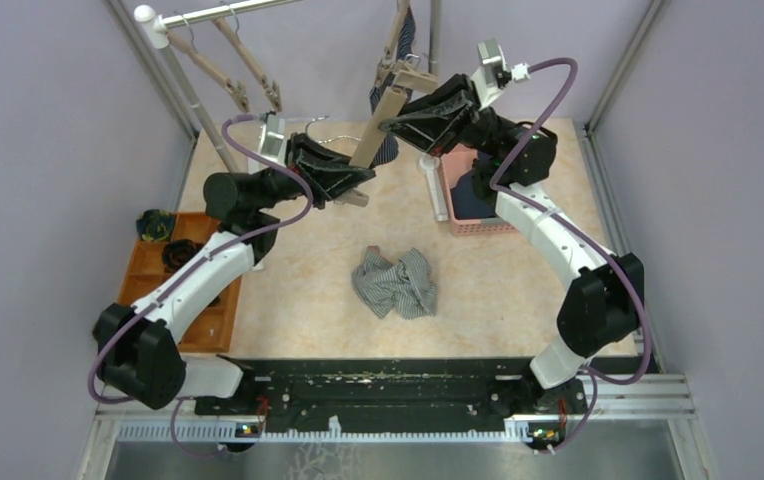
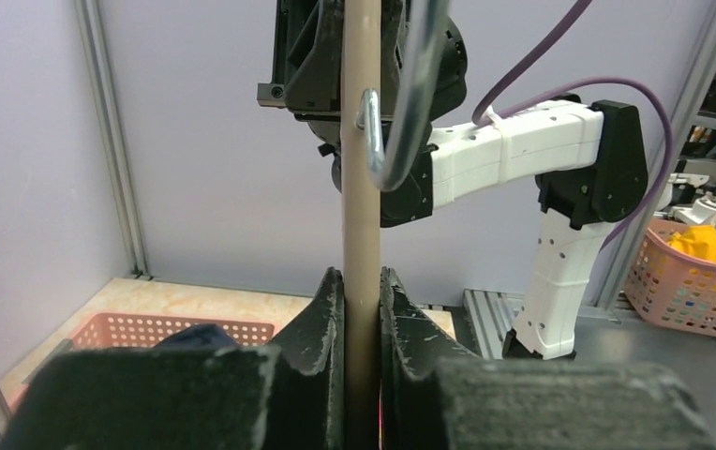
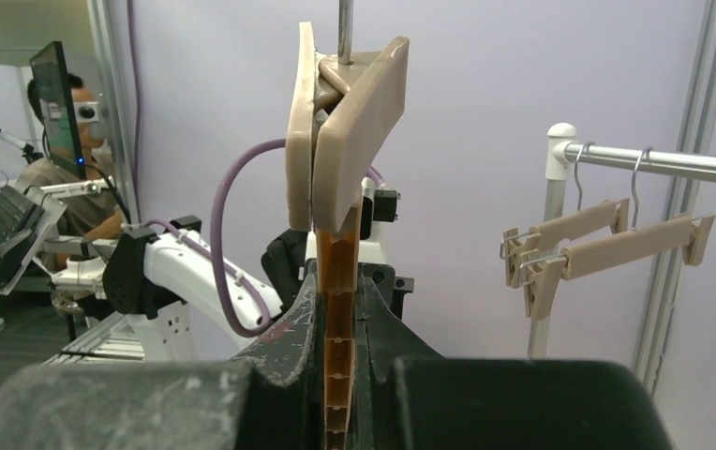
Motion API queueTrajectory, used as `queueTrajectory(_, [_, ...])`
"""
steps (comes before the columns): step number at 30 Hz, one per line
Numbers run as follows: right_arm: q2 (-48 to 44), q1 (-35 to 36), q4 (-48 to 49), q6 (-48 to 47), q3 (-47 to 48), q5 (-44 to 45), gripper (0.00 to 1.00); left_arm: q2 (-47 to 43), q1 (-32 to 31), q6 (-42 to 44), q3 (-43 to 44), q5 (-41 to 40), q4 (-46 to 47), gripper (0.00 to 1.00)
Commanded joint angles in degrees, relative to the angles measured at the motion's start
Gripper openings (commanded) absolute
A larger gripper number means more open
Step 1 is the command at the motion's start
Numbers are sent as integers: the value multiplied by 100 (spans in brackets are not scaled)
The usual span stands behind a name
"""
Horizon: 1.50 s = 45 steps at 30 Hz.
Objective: Remove the underwear clipped to the hanger
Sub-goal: Place the hanger at the clothesline.
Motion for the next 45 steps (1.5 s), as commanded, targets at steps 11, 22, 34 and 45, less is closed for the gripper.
queueTrajectory(11, [-367,124,-1616,-1491,177,40,38,-1459,-73,1923,808,-1663,-3900,0])
queueTrajectory(22, [-1304,186,-4635,-4427,-202,1383,53,-2160,-70,2488,2018,-4025,-7044,0])
queueTrajectory(34, [-1725,188,-5100,-4834,-341,2051,52,-1178,-247,2186,3090,-5815,-9151,0])
queueTrajectory(45, [-1724,188,-5631,-5172,-357,2681,51,-850,-492,2241,3145,-6482,-8767,0])
